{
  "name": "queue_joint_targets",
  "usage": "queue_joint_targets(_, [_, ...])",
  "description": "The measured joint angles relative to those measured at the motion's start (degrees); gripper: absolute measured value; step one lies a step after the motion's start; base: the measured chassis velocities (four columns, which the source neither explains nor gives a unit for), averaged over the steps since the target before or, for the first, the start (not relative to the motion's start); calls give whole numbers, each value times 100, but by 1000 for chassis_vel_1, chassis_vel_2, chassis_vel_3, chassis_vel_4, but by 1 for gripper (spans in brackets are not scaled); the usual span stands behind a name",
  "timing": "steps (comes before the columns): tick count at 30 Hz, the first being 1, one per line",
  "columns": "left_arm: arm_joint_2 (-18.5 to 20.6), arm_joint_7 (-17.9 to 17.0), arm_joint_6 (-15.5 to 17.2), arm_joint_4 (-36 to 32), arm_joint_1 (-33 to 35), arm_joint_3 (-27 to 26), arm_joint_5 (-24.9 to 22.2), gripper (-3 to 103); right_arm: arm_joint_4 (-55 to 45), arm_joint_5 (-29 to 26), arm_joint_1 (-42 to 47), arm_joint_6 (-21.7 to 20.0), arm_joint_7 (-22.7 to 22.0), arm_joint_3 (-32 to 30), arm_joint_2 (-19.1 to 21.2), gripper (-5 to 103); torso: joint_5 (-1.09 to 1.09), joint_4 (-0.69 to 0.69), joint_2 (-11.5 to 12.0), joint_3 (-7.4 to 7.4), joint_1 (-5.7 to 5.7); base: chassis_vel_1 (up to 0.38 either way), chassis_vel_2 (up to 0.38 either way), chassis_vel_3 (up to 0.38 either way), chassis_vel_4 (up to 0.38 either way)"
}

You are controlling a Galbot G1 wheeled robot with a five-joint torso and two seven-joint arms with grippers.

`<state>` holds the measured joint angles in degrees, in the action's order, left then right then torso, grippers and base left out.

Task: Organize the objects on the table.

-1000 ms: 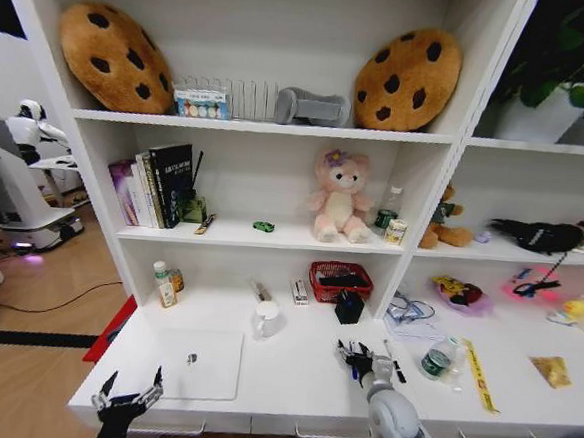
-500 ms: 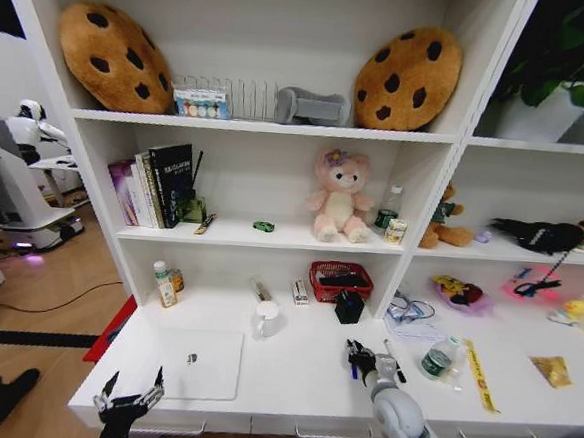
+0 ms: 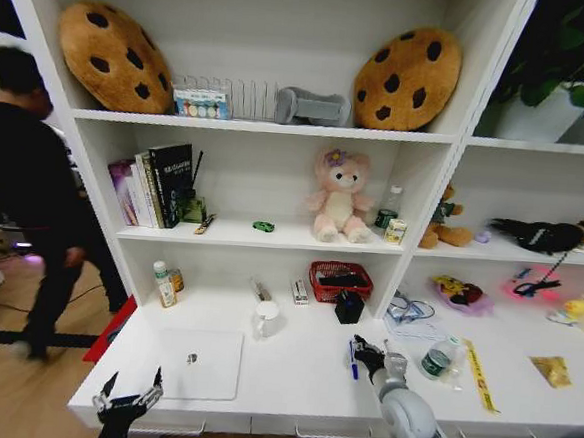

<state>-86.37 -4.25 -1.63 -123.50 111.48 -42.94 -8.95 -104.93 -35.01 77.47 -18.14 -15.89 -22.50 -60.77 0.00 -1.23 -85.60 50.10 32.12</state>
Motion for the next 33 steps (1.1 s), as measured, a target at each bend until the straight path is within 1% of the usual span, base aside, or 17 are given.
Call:
queue_joint_targets(1, [0, 0, 0, 0, 0, 0, 0, 99, 0, 0, 0, 0, 0, 0, 0, 20, 0, 0, 0, 0, 0, 0, 0, 0, 0])
queue_joint_targets(3, [19, 0, 2, 0, -16, -8, -17, 100, 32, 10, -1, 0, 0, -9, 2, 30, 0, 0, 0, 0, 0, 0, 0, 0, 0])
queue_joint_targets(4, [19, 0, 2, 0, -16, -8, -17, 100, 32, 10, -1, 0, 0, -9, 2, 30, 0, 0, 0, 0, 0, 0, 0, 0, 0])
queue_joint_targets(6, [21, 0, 4, 2, -19, -5, -19, 103, 47, 11, 8, 0, 0, -14, -7, 41, 0, 0, 0, 0, 0, 0, 0, 0, 0])
queue_joint_targets(7, [21, 0, 4, 2, -19, -5, -19, 103, 47, 11, 8, 0, 0, -14, -7, 41, 0, 0, 0, 0, 0, 0, 0, 0, 0])
queue_joint_targets(11, [17, 1, 6, 9, -20, 6, -17, 100, 184, 27, -34, 0, 22, 61, -52, 63, 0, -1, 0, 0, 0, 0, 0, 0, 0])
queue_joint_targets(12, [17, 1, 6, 9, -20, 6, -17, 100, 184, 27, -34, 0, 22, 61, -52, 63, 0, -1, 0, 0, 0, 0, 0, 0, 0])
queue_joint_targets(14, [18, 1, 10, 7, -16, -5, -20, 100, 281, 15, -83, 0, 73, 139, -57, 74, 0, 0, 0, 0, 0, 0, 0, 0, 0])
queue_joint_targets(15, [18, 1, 10, 7, -16, -5, -20, 100, 281, 15, -83, 0, 73, 139, -57, 74, 0, 0, 0, 0, 0, 0, 0, 0, 0])
queue_joint_targets(17, [25, 0, 15, 3, -11, -27, -40, 99, 399, 25, -146, 3, 147, 192, -46, 85, 0, 0, 0, 0, 0, 0, 0, 0, 0])
queue_joint_targets(18, [25, 0, 15, 3, -11, -27, -40, 99, 399, 25, -146, 3, 147, 192, -46, 85, 0, 0, 0, 0, 0, 0, 0, 0, 0])
queue_joint_targets(24, [28, 1, 18, 8, -16, -23, -45, 99, 491, 33, -269, 5, 166, 262, -34, 100, 0, 0, 0, 0, 0, 0, 0, 0, 0])
queue_joint_targets(25, [28, 0, 21, 11, -18, -20, -44, 99, 501, 33, -279, 6, 167, 266, -34, 95, 0, 0, 0, 0, 0, 0, 0, 0, 0])
queue_joint_targets(27, [28, 0, 22, 14, -19, -20, -44, 97, 505, 33, -279, 6, 171, 267, -34, 95, 0, 0, 0, 0, 0, 0, 0, 0, 0])
queue_joint_targets(28, [28, 0, 24, 16, -19, -20, -44, 98, 508, 34, -275, 6, 175, 267, -34, 85, 0, 0, 0, 0, 0, 0, 0, 0, 0])
queue_joint_targets(30, [29, 0, 25, 27, -15, -3, -31, 99, 525, 91, -234, 13, 183, 265, -44, 74, 0, -1, 0, 0, 0, 0, 0, 0, 0])
queue_joint_targets(33, [29, 0, 25, 33, -19, 17, -20, 99, 536, 120, -206, 23, 183, 264, -53, 69, -1, -1, 0, -1, 0, 0, 0, 0, 0])
